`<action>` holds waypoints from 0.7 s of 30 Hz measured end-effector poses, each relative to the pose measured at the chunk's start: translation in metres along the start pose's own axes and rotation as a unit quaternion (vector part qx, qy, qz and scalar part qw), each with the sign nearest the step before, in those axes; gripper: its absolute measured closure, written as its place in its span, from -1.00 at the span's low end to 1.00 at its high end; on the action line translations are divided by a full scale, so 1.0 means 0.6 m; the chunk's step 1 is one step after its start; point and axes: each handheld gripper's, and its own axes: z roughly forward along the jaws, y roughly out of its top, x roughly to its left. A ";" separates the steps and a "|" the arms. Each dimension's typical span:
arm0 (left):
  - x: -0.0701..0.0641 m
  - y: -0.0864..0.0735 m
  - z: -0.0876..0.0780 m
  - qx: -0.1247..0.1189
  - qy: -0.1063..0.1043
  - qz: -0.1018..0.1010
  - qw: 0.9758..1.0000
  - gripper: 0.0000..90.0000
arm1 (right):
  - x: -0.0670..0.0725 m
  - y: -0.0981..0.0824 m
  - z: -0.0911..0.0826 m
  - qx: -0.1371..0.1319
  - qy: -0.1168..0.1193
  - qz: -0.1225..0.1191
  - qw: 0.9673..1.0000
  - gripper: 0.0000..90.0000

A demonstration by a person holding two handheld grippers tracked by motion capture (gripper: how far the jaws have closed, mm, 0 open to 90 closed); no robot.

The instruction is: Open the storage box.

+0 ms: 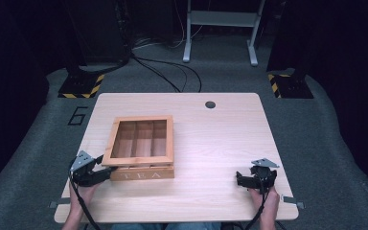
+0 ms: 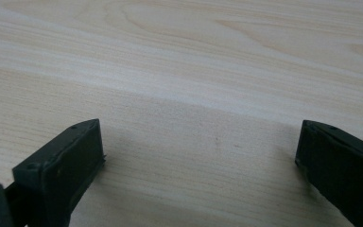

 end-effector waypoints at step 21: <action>-0.009 -0.046 -0.015 0.114 -0.011 0.014 0.993 -0.96 | 0.000 0.000 0.000 -0.001 0.000 0.000 1.000 -0.96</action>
